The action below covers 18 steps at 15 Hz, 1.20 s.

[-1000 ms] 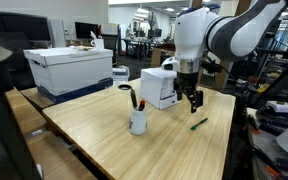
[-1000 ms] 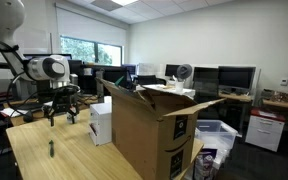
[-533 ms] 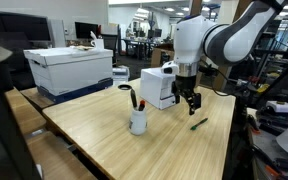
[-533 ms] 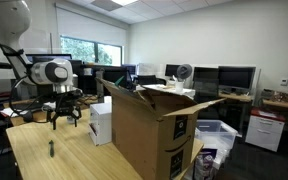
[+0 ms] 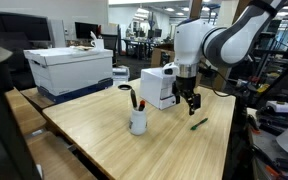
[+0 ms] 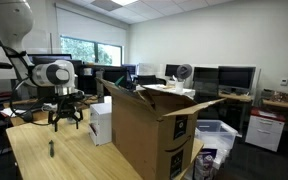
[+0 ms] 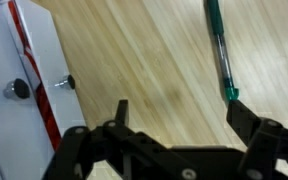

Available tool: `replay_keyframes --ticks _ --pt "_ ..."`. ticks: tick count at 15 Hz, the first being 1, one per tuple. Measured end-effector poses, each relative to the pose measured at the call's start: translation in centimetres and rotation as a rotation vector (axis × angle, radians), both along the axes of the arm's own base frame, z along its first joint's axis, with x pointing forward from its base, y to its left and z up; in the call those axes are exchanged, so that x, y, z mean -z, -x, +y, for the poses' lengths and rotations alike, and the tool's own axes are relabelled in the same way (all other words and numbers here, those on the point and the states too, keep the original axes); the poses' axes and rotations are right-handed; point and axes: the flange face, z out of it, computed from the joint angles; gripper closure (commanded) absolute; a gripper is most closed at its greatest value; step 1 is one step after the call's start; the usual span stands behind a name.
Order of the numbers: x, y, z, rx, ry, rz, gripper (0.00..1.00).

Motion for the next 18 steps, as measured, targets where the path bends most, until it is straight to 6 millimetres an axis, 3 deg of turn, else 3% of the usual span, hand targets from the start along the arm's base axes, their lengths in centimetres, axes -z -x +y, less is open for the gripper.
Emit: replay_keyframes --ticks 18 --pt "1.1 1.6 -0.2 0.032 0.017 0.025 0.00"
